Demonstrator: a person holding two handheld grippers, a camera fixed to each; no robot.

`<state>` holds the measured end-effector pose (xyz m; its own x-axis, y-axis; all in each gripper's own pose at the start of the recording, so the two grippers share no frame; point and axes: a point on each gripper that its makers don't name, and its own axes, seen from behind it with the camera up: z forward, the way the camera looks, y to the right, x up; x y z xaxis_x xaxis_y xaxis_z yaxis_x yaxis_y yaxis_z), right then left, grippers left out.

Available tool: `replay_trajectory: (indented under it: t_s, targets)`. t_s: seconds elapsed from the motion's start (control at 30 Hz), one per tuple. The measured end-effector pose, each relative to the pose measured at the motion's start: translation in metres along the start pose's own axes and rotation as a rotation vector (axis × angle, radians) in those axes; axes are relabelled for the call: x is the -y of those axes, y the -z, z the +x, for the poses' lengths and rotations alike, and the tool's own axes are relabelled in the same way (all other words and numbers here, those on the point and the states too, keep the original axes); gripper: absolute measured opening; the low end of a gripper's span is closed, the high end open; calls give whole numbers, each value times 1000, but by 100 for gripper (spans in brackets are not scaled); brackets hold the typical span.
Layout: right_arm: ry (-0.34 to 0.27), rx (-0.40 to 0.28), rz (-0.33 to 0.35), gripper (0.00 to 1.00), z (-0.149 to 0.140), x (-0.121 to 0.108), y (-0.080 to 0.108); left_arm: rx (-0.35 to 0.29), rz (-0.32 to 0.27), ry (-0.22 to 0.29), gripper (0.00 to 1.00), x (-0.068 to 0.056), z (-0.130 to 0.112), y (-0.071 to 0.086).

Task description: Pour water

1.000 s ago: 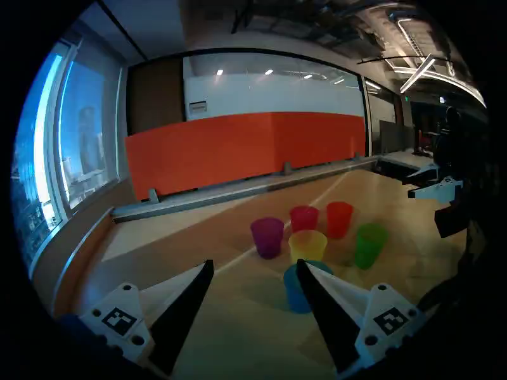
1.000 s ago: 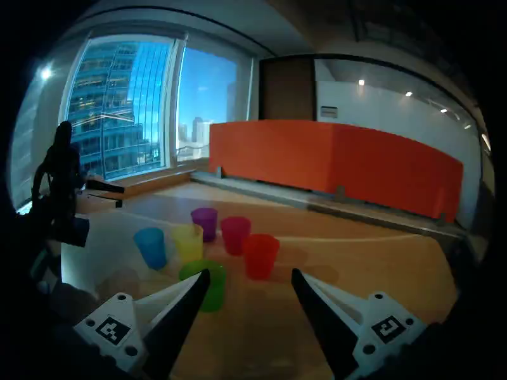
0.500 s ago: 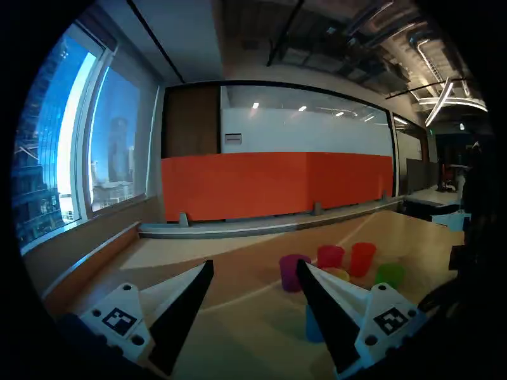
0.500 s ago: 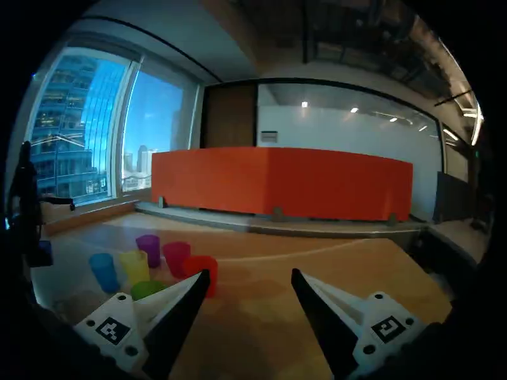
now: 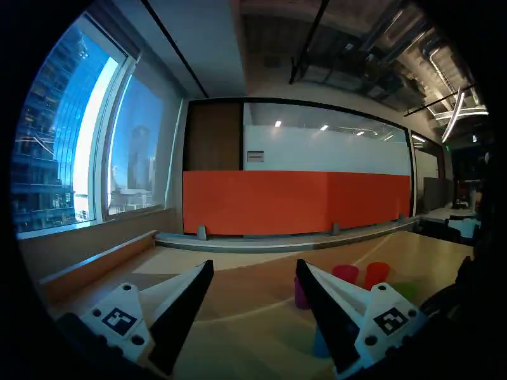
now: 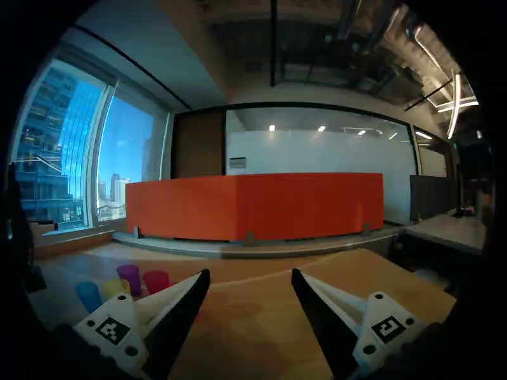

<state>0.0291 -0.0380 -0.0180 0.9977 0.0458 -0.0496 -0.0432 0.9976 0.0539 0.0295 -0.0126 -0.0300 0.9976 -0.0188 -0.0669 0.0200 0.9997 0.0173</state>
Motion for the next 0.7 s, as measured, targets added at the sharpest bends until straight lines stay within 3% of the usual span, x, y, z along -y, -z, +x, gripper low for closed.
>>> replay_trajectory:
  t_s: [0.27,0.7]
  targets:
    - [1,-25,-32,99,6,-6,1,-28,34,-45,97,0,6,-1]
    - [21,-42,-27,99,18,5,-3,-50,17,-95,97,-21,3,1]
